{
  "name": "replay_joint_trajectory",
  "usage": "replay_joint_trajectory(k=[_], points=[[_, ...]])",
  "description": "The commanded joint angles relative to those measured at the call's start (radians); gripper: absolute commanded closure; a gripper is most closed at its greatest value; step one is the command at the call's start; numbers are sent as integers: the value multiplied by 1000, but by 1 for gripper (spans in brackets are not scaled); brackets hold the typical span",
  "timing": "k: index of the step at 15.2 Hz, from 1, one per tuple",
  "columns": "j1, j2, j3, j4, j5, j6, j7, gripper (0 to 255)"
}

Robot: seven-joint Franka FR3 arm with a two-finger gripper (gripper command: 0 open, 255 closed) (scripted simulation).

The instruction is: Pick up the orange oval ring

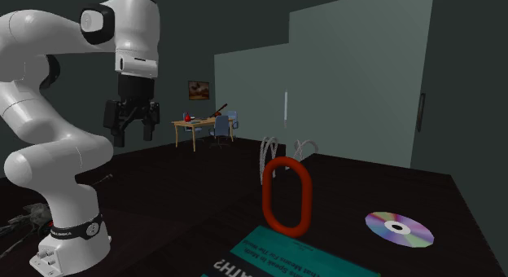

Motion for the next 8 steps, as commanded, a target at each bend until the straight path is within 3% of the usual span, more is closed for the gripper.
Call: replay_joint_trajectory(k=[1,8], points=[[0,0,0,0,0,0,0,0],[-11,319,-34,244,44,50,8,0]])
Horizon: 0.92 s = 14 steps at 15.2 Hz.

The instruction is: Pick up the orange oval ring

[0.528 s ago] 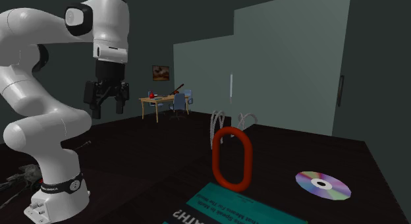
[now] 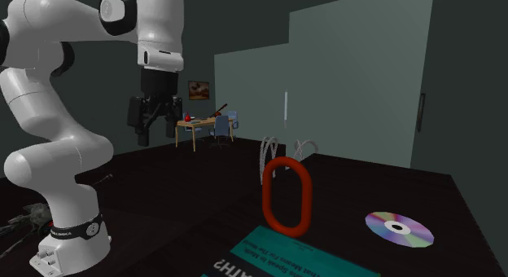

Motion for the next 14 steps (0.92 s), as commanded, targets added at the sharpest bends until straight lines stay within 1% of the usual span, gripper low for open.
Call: replay_joint_trajectory(k=[1,8,11,14], points=[[-2,103,-11,83,15,12,0,0],[-12,409,-46,396,78,-22,-5,0],[-21,545,-60,556,111,-60,-8,0],[-34,689,-71,740,148,-114,-8,0]])
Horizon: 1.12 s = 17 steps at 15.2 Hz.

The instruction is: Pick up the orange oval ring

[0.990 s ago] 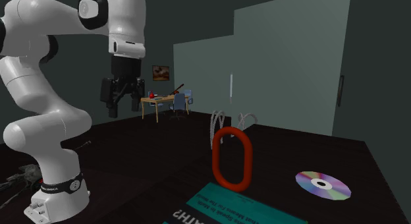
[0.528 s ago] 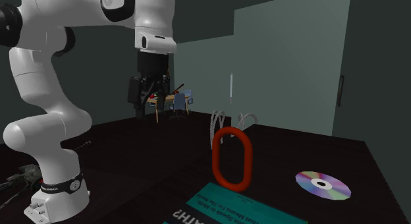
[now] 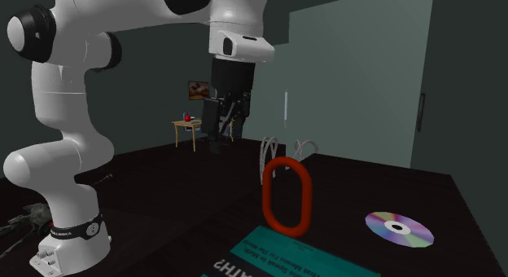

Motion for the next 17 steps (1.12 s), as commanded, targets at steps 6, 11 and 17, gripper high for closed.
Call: replay_joint_trajectory(k=[6,11,17], points=[[-58,407,-10,586,103,-211,29,0],[-50,369,-10,456,95,-121,14,0],[-46,356,-11,397,93,-76,7,255]])
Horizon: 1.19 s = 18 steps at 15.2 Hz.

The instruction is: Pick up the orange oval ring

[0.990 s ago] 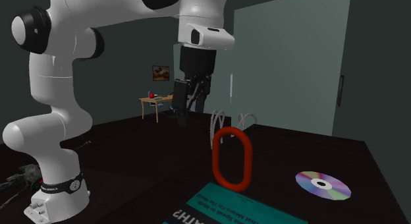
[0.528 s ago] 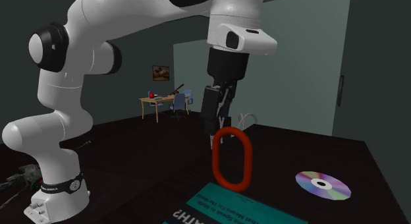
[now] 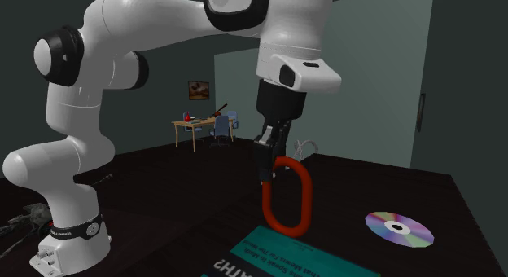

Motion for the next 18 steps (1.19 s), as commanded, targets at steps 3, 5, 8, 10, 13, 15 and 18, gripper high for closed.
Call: replay_joint_trajectory(k=[3,5,8,10,13,15,18], points=[[0,-1,0,-3,0,3,0,255],[0,0,0,-2,0,2,0,255],[0,-1,0,2,0,-2,0,255],[-3,9,0,44,2,-34,5,255],[-8,29,2,116,5,-86,14,255],[-12,46,3,171,8,-123,20,255],[-19,80,5,267,14,-185,31,255]])
